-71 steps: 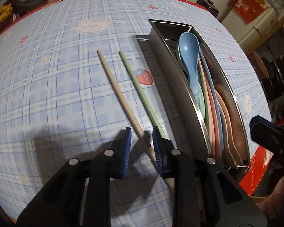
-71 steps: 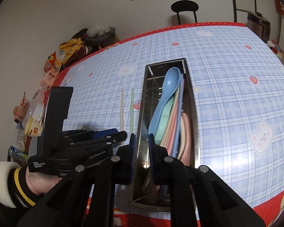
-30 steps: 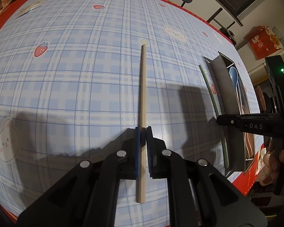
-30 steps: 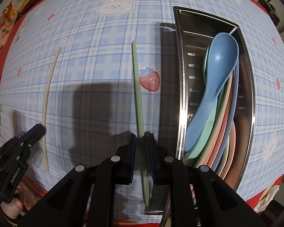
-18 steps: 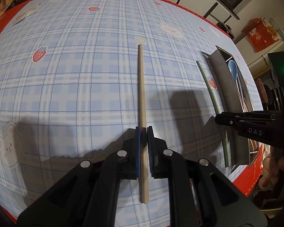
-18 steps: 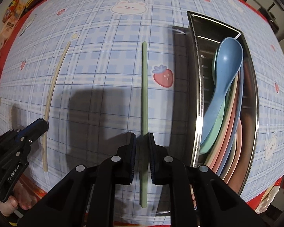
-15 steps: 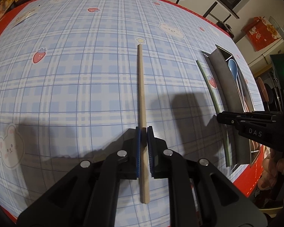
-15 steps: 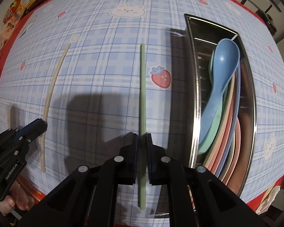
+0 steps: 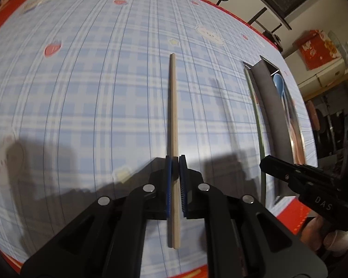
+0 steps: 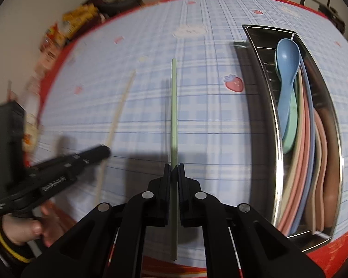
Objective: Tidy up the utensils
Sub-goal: 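Carry the green chopstick to the drainer with the right tool while the left tool carries the beige chopstick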
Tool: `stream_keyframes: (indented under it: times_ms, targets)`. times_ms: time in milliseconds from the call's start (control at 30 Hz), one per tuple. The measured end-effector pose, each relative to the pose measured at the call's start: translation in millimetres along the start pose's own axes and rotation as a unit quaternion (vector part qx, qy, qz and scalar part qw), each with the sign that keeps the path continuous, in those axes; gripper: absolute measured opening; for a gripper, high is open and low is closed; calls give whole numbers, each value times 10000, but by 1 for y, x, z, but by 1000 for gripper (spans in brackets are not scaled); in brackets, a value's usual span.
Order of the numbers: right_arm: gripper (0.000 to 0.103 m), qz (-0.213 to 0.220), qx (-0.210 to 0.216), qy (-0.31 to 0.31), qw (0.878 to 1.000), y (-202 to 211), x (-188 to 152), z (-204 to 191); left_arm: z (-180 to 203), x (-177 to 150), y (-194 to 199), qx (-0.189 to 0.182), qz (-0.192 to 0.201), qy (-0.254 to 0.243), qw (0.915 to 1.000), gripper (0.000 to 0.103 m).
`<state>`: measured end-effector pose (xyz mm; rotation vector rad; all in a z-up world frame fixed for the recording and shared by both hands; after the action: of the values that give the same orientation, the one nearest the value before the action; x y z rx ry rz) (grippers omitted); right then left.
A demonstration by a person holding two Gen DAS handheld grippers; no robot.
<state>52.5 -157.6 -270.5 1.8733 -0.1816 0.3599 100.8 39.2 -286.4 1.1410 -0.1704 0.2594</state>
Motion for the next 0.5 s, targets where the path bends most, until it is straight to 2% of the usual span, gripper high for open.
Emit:
stream_keyframes:
  times_ms: [233, 500]
  targets:
    - [7, 285, 211, -285, 9990, 11, 2, 13, -4, -6, 27, -236, 249, 192, 9992, 10]
    - [7, 532, 485, -433, 9965, 21, 14, 28, 11, -4, 54, -203, 488, -79, 9986, 10]
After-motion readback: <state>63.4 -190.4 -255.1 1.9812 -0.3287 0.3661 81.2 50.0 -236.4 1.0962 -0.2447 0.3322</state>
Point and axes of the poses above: each gripper's, at about its wrist camera, not at the fingertips, and y roughly against the way its jaws point, z to its right, x to its top, the point moved 1 cm from there along -y, roughly the way its jaws point, and after that the axes turned 3 degrees about y, right-handed, at the moved point
